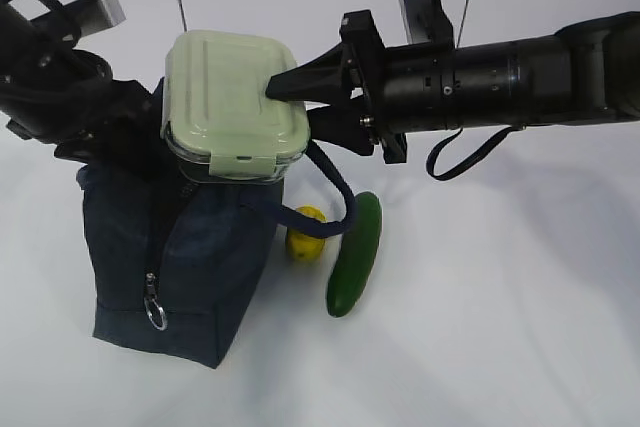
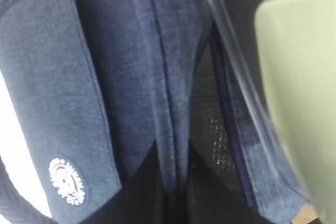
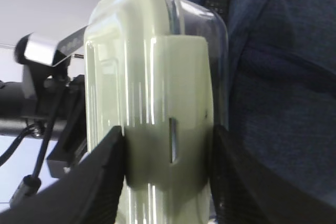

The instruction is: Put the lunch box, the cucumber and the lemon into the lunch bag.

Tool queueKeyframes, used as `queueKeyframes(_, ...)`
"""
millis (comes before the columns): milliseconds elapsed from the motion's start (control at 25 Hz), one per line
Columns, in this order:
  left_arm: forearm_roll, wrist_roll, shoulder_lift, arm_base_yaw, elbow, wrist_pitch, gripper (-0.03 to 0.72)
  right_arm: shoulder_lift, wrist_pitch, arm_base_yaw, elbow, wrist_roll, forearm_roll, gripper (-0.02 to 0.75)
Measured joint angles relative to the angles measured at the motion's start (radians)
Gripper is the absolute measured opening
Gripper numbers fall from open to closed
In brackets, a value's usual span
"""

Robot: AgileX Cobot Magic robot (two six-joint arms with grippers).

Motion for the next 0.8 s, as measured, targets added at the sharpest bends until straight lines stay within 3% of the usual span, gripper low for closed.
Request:
queueKeyframes(320, 0.026, -0.033, -0.020, 0.000, -0.022, 0.011, 0.012, 0.004, -0.003, 0.000, 0.000, -0.013, 0.000, 0.342)
queueKeyframes(800, 0.008, -0.055, -0.068, 0.000, -0.022, 0.002, 0.011, 0.008, -0.122, 0.000, -0.001, -0.017, -0.098, 0.342)
